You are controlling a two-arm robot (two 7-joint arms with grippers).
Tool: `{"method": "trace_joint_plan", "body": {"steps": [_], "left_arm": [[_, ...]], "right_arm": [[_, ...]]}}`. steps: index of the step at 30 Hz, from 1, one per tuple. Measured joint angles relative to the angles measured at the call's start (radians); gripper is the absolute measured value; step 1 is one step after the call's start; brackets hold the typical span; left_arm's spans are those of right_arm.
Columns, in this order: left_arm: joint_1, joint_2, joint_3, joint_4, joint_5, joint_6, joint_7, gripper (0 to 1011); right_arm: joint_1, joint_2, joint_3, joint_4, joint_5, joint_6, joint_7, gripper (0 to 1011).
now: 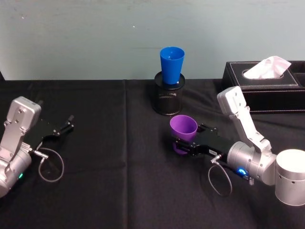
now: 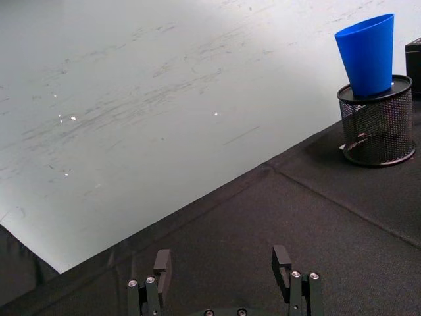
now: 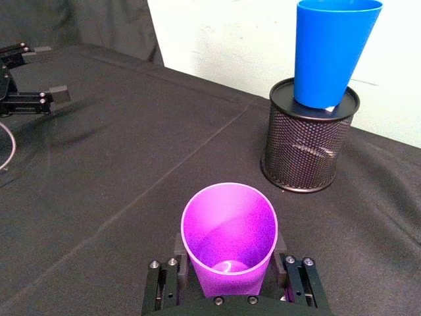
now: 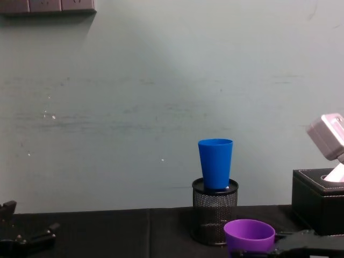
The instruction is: Pick up one cup with a gripper and tap it against the other cup.
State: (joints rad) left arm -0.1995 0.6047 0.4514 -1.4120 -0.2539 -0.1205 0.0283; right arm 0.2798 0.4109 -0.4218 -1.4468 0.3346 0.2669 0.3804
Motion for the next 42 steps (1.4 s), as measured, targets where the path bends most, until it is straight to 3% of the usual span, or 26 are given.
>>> {"method": "trace_joint_plan", "body": {"steps": [12,24,28,33,42], "left_arm": [[0.000,0.000,0.000,0.000,0.000,0.000,0.000,1000],[0.000,0.000,0.000,0.000,0.000,0.000,0.000,1000],[0.000,0.000,0.000,0.000,0.000,0.000,0.000,1000],[0.000,0.000,0.000,0.000,0.000,0.000,0.000,1000],[0.000,0.000,0.000,0.000,0.000,0.000,0.000,1000]], "right_arm": [[0.006,-0.009,-0.003,0.010,-0.014,0.004,0.009,726],[0.007,-0.015,0.001,0.011,-0.020,0.023,0.006,1000],[0.005,-0.016,0.005,0.009,-0.024,0.023,0.002,1002],[-0.006,-0.009,0.005,-0.028,-0.061,0.001,-0.027,1003],[-0.035,-0.009,0.046,-0.100,-0.086,-0.026,-0.055,1003]]}}
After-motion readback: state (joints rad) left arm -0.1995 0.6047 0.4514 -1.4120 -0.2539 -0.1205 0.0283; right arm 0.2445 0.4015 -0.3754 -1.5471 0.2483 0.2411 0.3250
